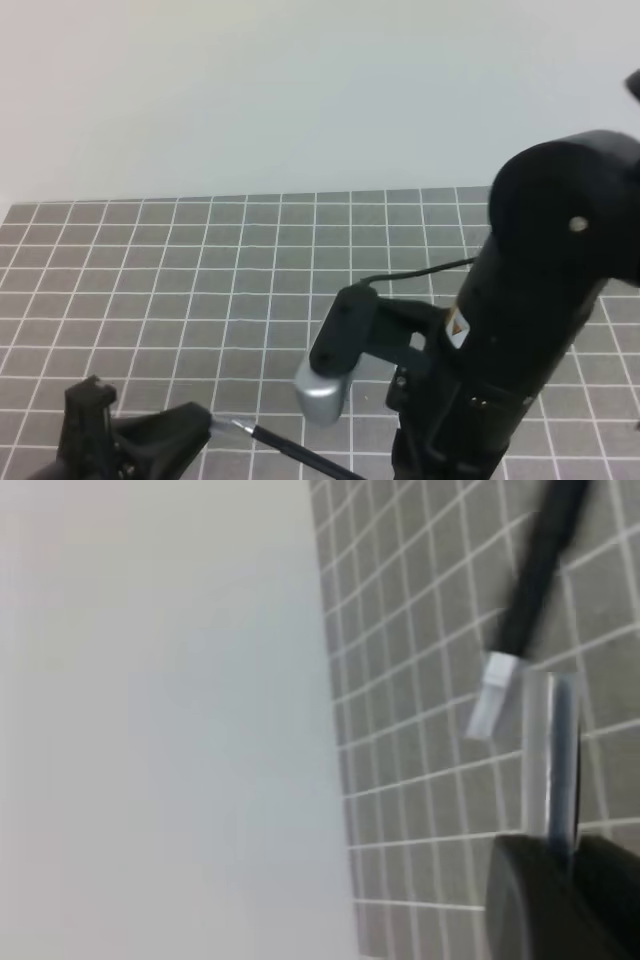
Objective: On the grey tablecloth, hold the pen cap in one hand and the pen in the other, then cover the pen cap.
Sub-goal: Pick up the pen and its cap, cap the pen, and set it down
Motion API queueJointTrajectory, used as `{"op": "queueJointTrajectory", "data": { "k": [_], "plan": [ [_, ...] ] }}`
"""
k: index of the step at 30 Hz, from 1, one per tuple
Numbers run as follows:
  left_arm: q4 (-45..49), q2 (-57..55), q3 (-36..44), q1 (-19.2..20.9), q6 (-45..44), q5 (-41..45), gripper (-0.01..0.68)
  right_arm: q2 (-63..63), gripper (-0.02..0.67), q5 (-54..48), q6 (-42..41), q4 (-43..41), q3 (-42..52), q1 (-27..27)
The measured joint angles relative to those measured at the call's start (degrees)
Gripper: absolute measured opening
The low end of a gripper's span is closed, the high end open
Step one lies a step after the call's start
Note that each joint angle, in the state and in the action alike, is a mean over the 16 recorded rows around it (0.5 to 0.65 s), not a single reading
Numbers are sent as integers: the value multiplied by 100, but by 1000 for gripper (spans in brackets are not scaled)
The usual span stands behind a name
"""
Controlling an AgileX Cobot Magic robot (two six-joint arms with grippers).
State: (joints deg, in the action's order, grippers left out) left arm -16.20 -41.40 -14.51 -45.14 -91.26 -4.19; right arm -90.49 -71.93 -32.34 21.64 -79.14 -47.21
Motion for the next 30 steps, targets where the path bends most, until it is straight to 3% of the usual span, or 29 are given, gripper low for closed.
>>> {"op": "queueJointTrajectory", "data": {
  "k": [21,30],
  "plan": [
    [-25,157,55,161,-521,248,38,255,46,109,-81,-61,1024,-1],
    [49,159,55,178,-572,391,37,269,19,-109,-373,77,866,1]
  ]
}}
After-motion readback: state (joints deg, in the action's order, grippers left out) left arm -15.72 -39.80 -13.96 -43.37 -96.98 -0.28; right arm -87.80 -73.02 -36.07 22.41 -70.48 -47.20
